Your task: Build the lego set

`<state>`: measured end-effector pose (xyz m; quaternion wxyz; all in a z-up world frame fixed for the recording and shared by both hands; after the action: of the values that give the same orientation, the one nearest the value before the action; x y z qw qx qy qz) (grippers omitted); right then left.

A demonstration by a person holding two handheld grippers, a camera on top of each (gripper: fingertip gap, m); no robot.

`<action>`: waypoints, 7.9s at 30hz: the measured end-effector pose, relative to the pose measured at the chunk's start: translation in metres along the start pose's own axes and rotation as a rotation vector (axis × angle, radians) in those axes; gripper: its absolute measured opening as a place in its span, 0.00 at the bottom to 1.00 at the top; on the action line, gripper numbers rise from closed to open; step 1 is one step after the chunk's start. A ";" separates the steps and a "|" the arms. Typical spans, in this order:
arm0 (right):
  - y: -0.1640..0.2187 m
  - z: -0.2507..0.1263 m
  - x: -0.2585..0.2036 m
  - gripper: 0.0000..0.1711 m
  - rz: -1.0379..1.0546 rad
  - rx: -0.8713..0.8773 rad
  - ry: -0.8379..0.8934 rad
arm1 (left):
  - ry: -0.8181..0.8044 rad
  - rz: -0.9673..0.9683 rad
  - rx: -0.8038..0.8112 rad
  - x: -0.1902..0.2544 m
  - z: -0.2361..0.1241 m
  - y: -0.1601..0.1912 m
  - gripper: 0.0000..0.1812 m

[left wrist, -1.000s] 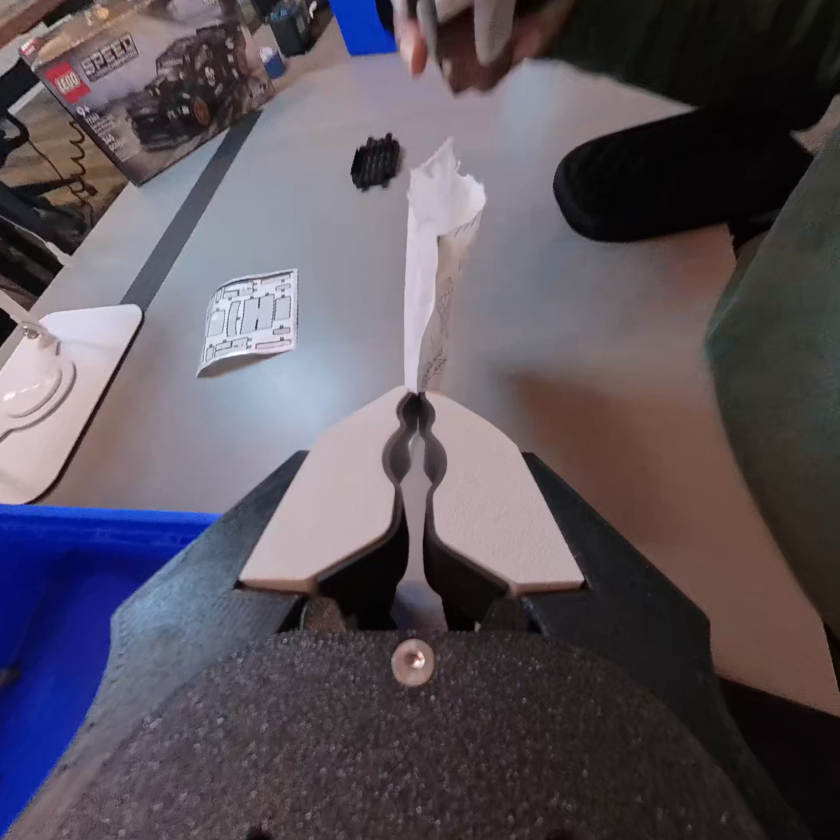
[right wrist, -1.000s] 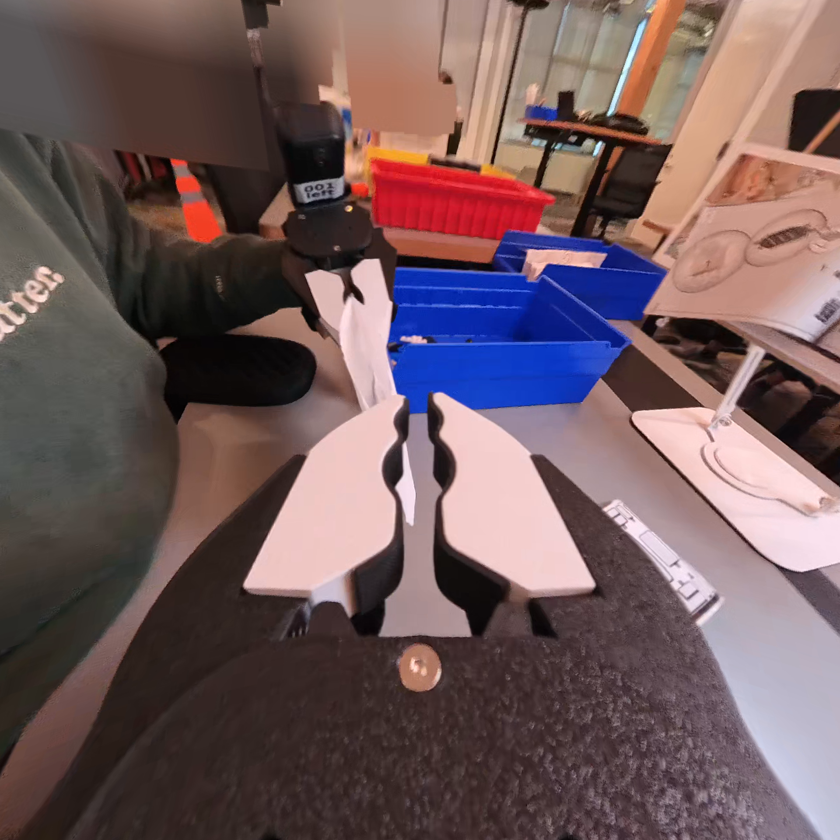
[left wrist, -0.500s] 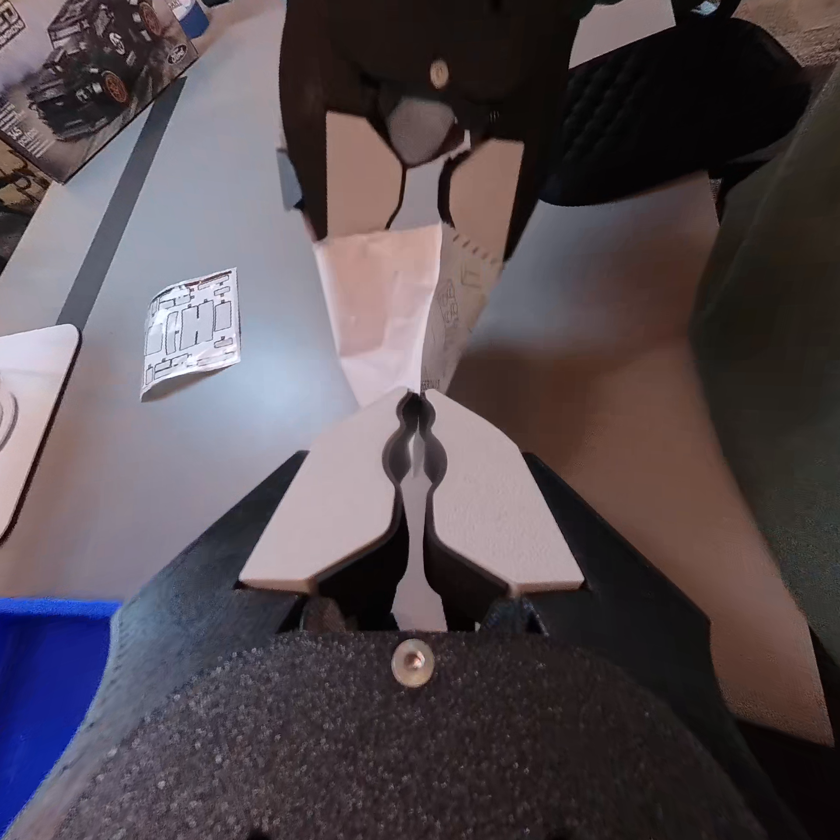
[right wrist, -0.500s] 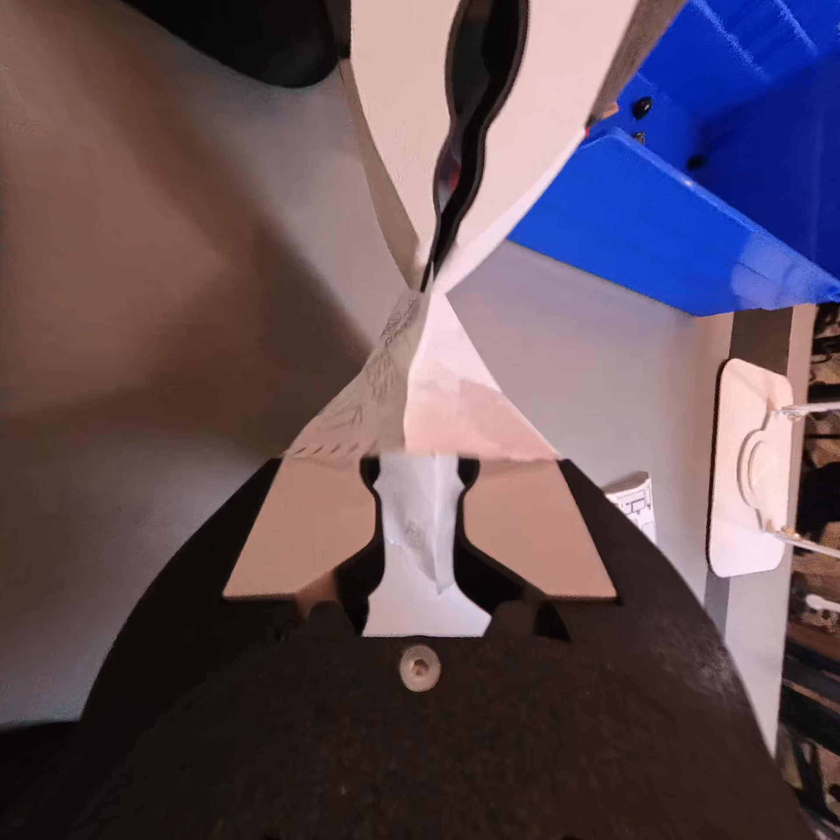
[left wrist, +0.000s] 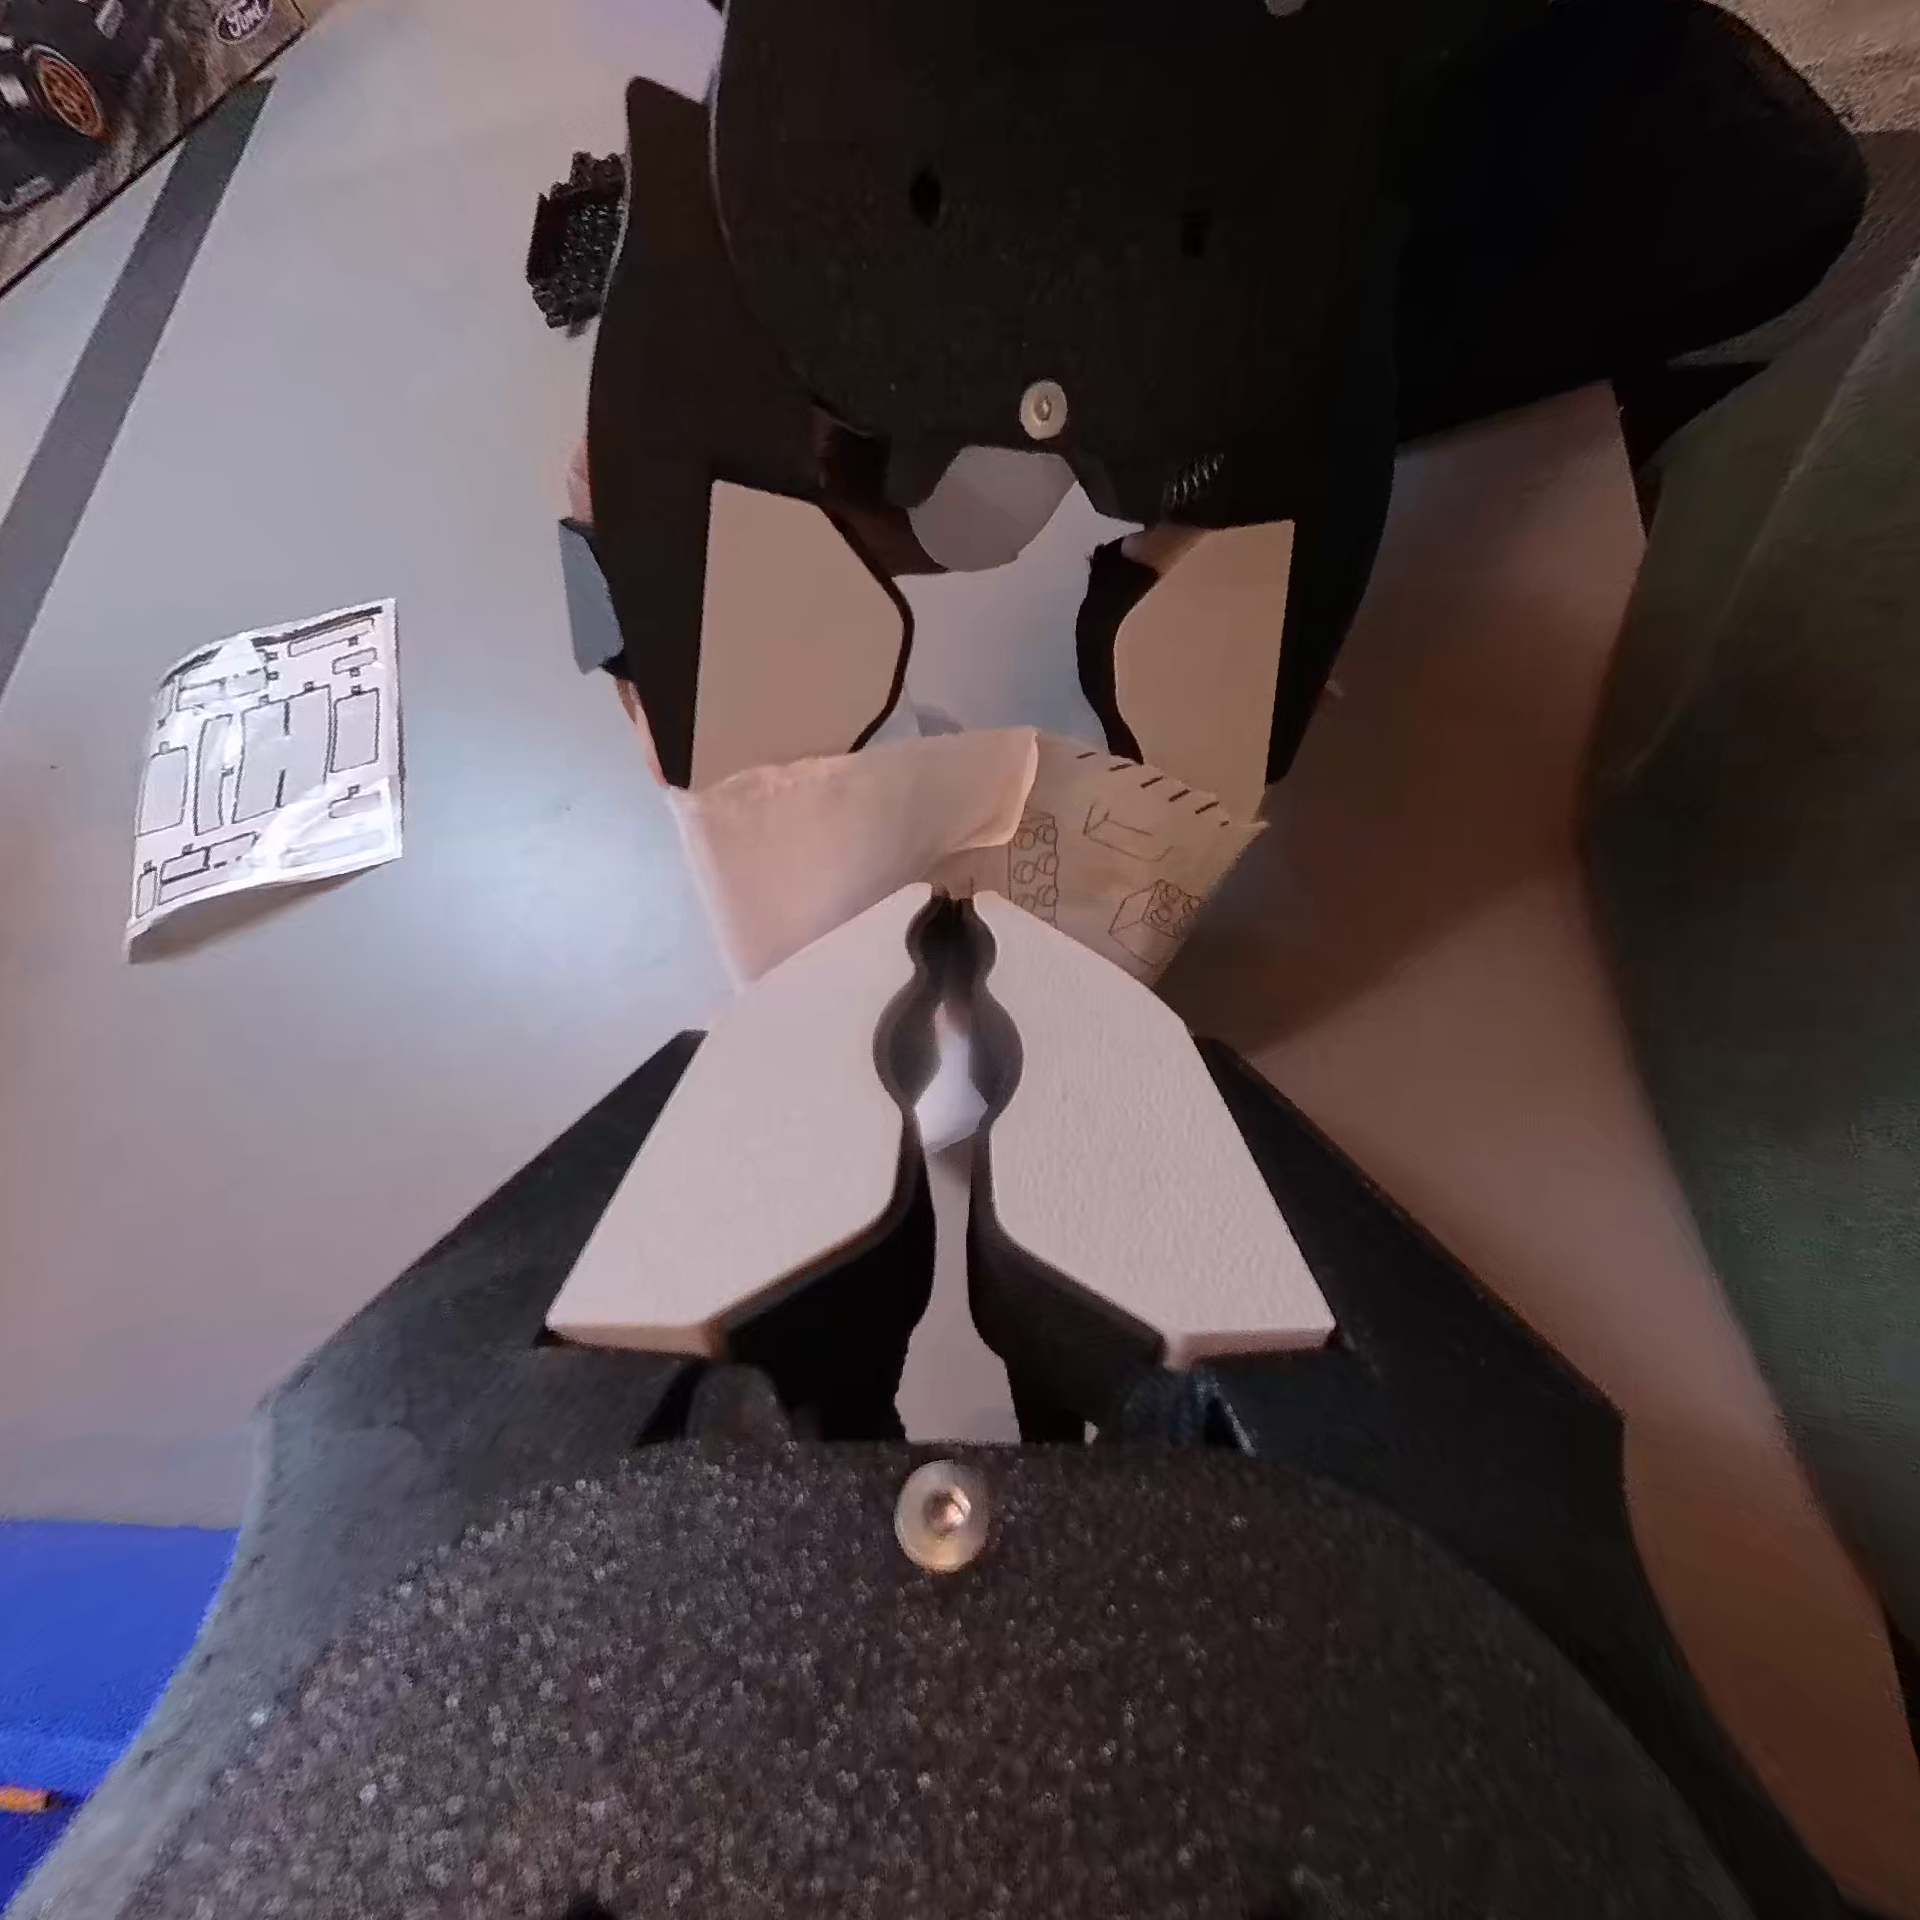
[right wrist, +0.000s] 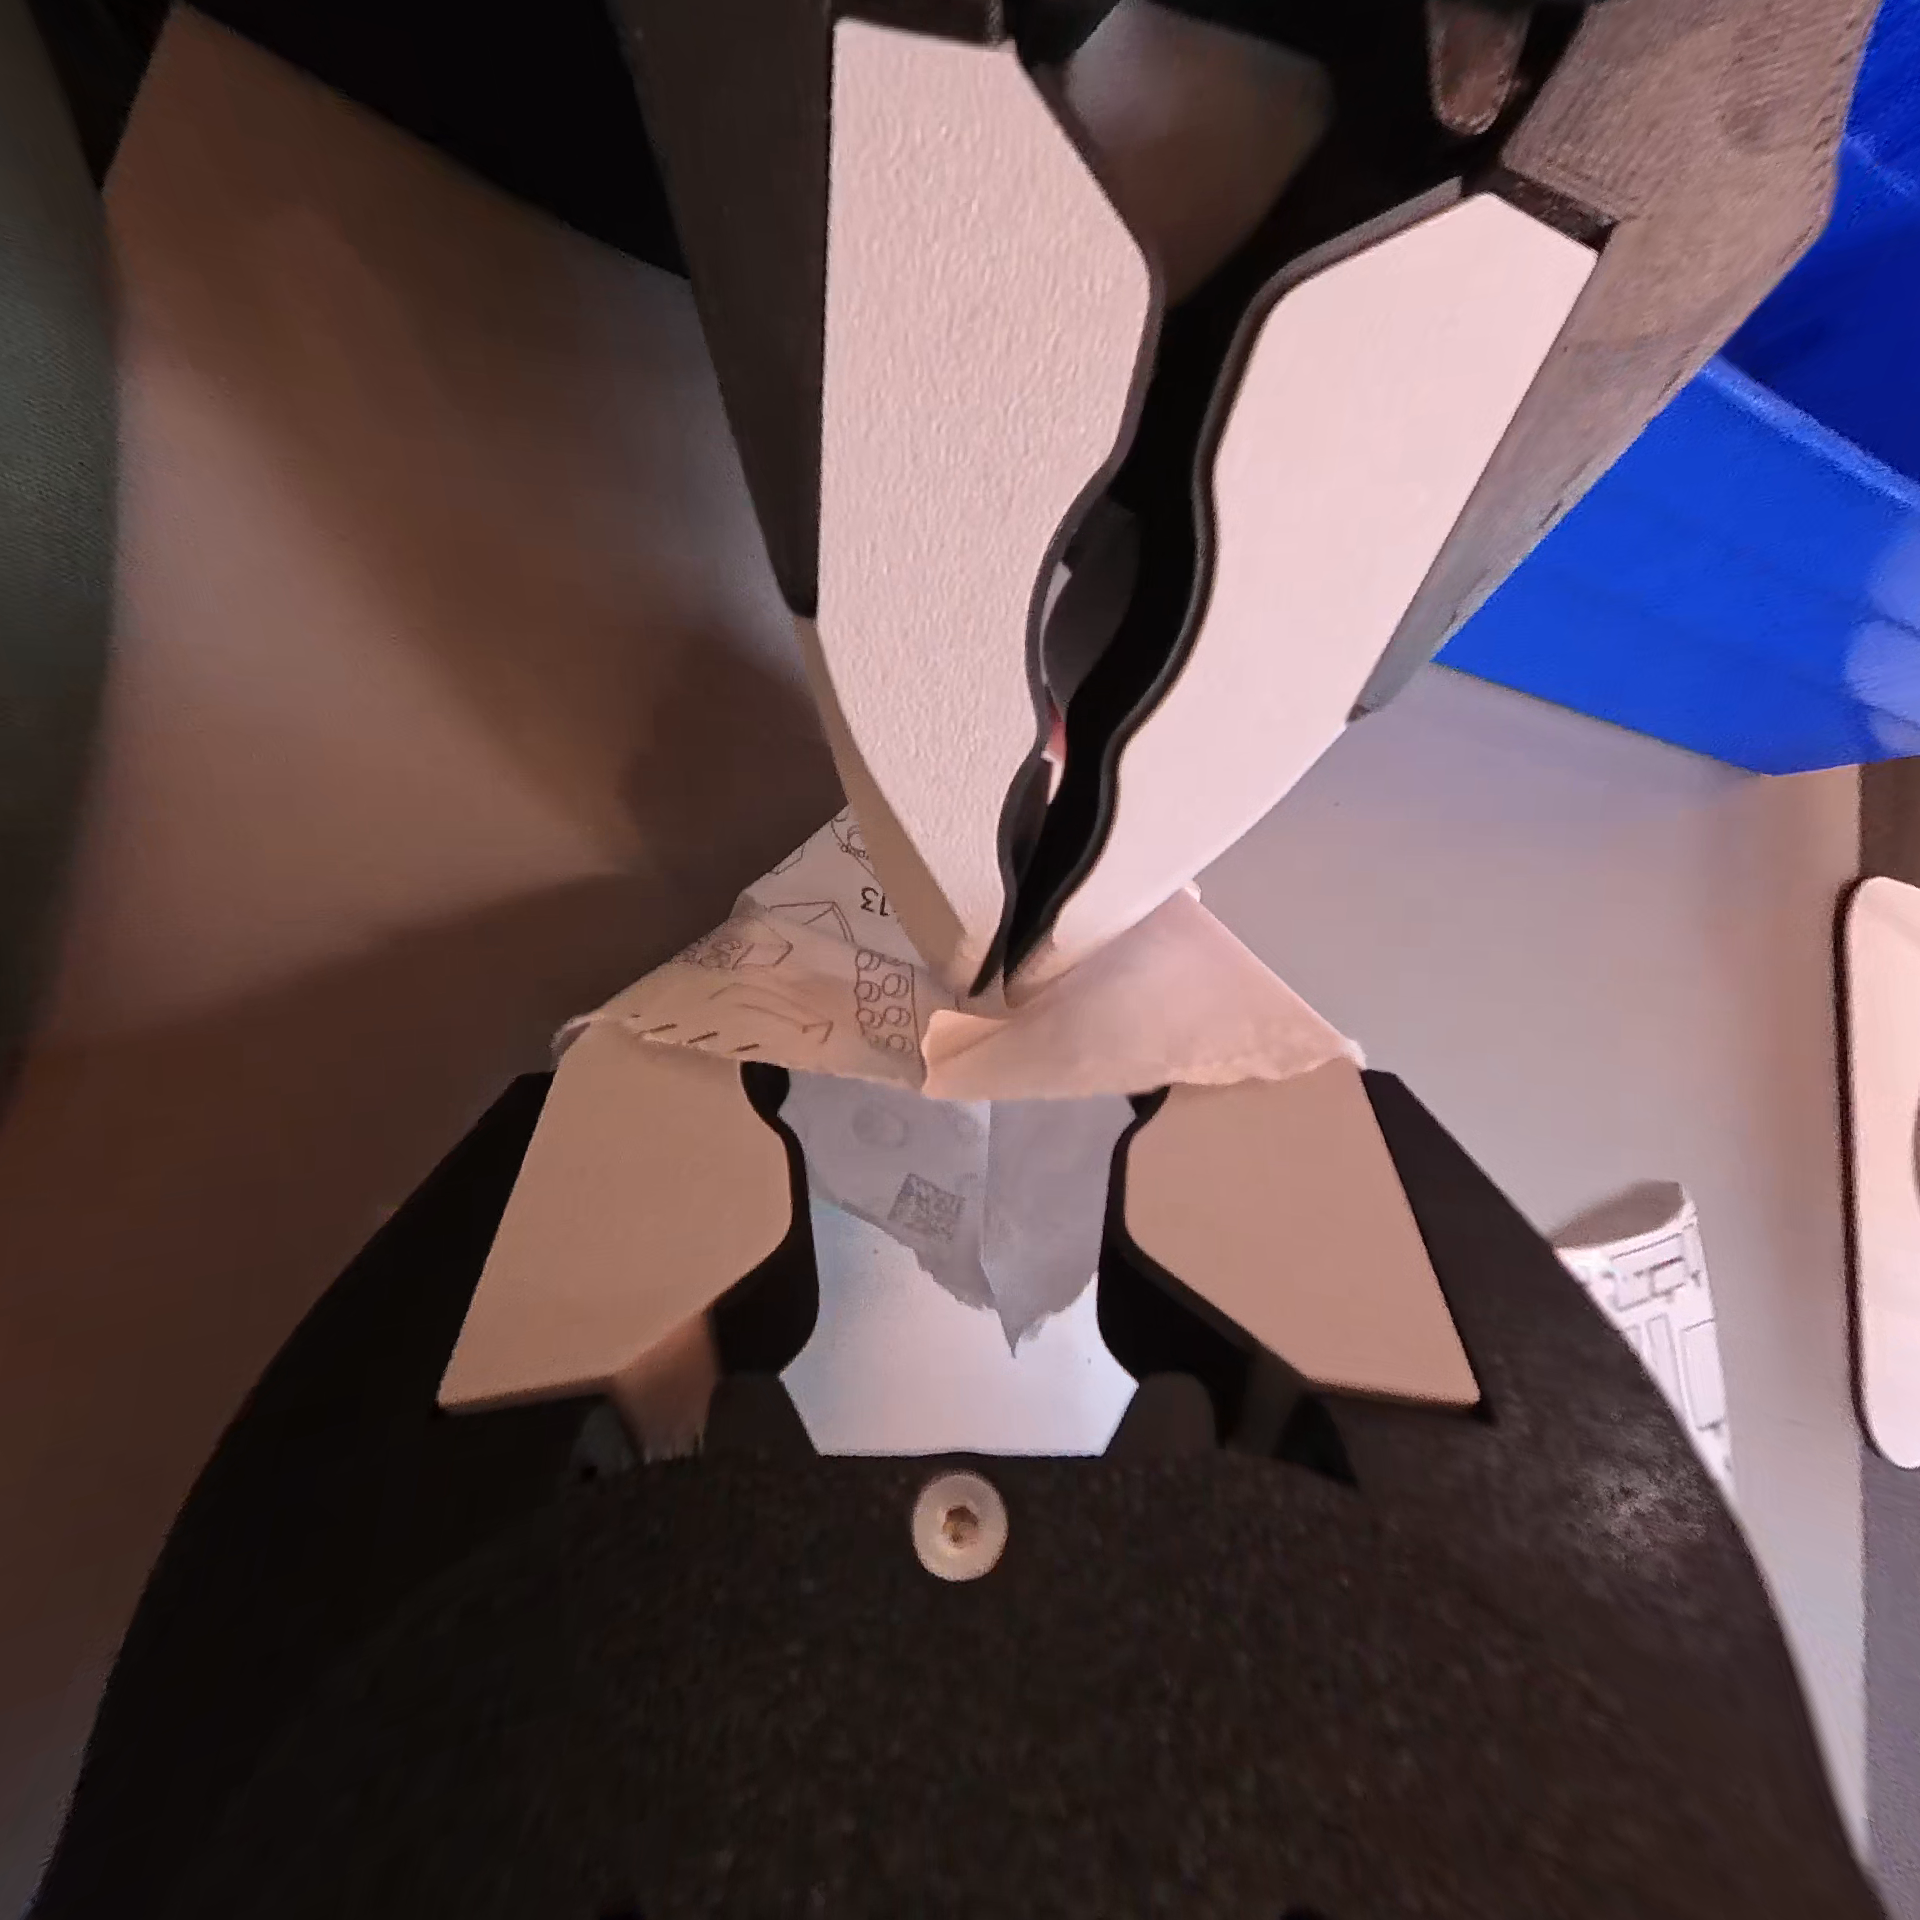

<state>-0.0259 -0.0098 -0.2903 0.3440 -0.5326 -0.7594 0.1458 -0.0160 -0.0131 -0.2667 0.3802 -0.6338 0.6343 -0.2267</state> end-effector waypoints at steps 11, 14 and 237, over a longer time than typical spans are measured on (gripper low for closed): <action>-0.003 -0.050 0.017 0.60 0.229 0.229 0.028 | -0.016 -0.054 0.211 -0.011 -0.026 -0.012 0.00; 0.004 -0.083 0.030 0.60 0.339 0.349 0.075 | -0.026 -0.097 0.366 -0.021 -0.054 -0.019 0.00; 0.051 -0.029 0.121 0.00 1.112 0.684 0.325 | -1.423 0.322 0.340 -0.193 -0.161 -0.148 0.03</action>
<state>0.0059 0.1162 -0.2550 0.4769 -0.7208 -0.2217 0.4516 -0.0643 0.1298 -0.0169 0.8199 -0.4591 0.2765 0.2014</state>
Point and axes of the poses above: each gripper's, where its closed fingertips meet, z out along the fingers, y out of its underside, x = y × z across the jaws, the point moved 1 cm from there along -z, back along the fingers, and after that the axes turned 1 degree about x, right-handed, at the moved point
